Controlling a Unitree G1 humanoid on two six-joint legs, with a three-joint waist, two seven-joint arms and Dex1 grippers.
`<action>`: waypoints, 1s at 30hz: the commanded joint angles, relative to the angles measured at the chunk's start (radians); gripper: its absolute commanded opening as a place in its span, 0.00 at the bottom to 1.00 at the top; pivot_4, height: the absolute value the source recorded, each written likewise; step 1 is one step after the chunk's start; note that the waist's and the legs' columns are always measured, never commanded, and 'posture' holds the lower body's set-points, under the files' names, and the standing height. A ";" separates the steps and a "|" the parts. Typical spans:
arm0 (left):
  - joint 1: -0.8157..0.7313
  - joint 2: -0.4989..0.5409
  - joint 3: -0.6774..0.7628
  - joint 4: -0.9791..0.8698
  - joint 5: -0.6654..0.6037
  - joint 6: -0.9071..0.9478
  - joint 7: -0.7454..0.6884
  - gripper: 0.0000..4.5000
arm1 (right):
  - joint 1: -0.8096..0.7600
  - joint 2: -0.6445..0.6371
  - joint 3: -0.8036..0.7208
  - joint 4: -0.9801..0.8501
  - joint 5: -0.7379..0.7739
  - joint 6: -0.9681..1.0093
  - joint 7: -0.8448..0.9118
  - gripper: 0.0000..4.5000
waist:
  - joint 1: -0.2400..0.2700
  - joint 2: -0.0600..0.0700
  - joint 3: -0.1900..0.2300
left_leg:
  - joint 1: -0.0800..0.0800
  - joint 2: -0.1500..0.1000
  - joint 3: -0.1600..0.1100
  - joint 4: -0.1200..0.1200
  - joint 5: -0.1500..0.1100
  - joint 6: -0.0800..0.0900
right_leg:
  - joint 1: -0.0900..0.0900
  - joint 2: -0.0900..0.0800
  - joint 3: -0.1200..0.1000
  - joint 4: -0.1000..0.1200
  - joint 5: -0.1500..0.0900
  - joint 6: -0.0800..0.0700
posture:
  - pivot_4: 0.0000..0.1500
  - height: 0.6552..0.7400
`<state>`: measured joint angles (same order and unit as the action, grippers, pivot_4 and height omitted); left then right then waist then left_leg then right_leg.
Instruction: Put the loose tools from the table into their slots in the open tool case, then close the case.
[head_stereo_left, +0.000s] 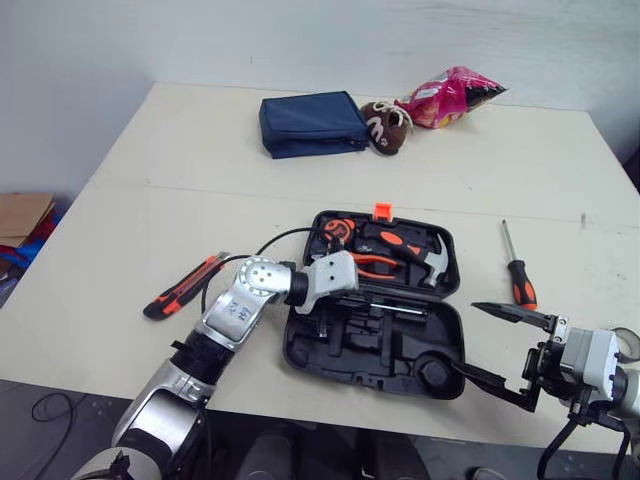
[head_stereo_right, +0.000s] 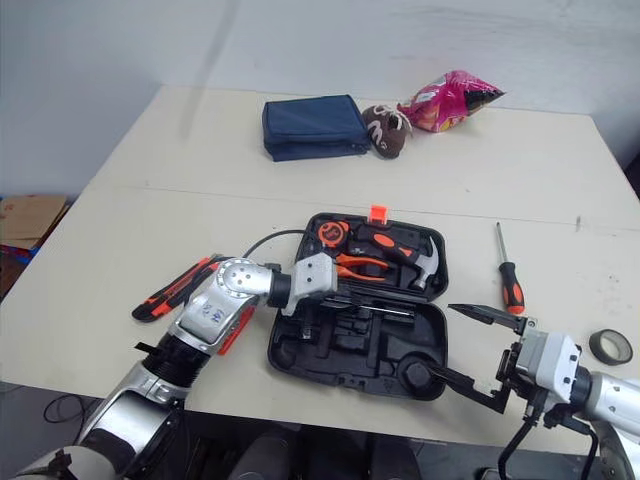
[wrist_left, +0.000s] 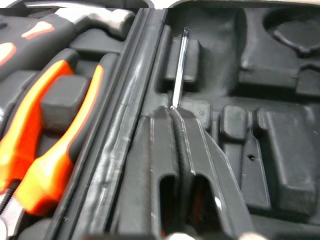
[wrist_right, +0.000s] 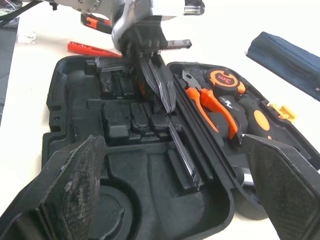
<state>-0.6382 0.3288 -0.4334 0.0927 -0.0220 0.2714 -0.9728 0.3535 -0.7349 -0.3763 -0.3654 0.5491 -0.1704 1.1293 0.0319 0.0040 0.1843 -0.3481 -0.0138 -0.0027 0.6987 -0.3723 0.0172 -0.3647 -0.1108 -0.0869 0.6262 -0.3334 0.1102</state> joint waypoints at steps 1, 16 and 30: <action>-0.009 -0.007 -0.120 0.050 0.096 0.063 -0.019 0.01 | -0.005 -0.009 -0.029 -0.040 0.007 0.014 -0.019 1.00 | 0.007 0.000 0.000 | 0.003 0.000 -0.001 0.000 0.000 0.000 | 0.004 0.000 -0.001 -0.001 0.000 0.000 | 1.00 1.00; -0.002 0.047 0.299 0.019 -0.309 -0.180 -0.240 0.13 | 0.163 0.057 -0.293 0.011 0.030 0.017 -0.081 1.00 | 0.015 0.005 0.001 | 0.006 0.001 -0.010 -0.002 -0.001 0.000 | 0.014 -0.003 -0.002 -0.015 0.001 0.001 | 1.00 1.00; 0.070 0.535 0.757 0.524 -0.304 -0.313 -0.113 0.99 | 0.356 0.187 -0.706 0.549 0.042 -0.257 -0.078 1.00 | -0.016 0.007 0.001 | 0.012 0.000 -0.004 -0.019 0.000 0.000 | 0.011 -0.003 0.002 -0.014 0.000 0.001 | 1.00 1.00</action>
<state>-0.5684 0.8394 0.2728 0.5741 -0.3128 -0.0175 -1.1049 0.6943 -0.5514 -1.0307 0.1494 0.5719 -0.3826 1.0610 0.0162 0.0106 0.1856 -0.3359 -0.0139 -0.0061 0.6802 -0.3722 0.0170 -0.3538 -0.1143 -0.0847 0.6119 -0.3334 0.1108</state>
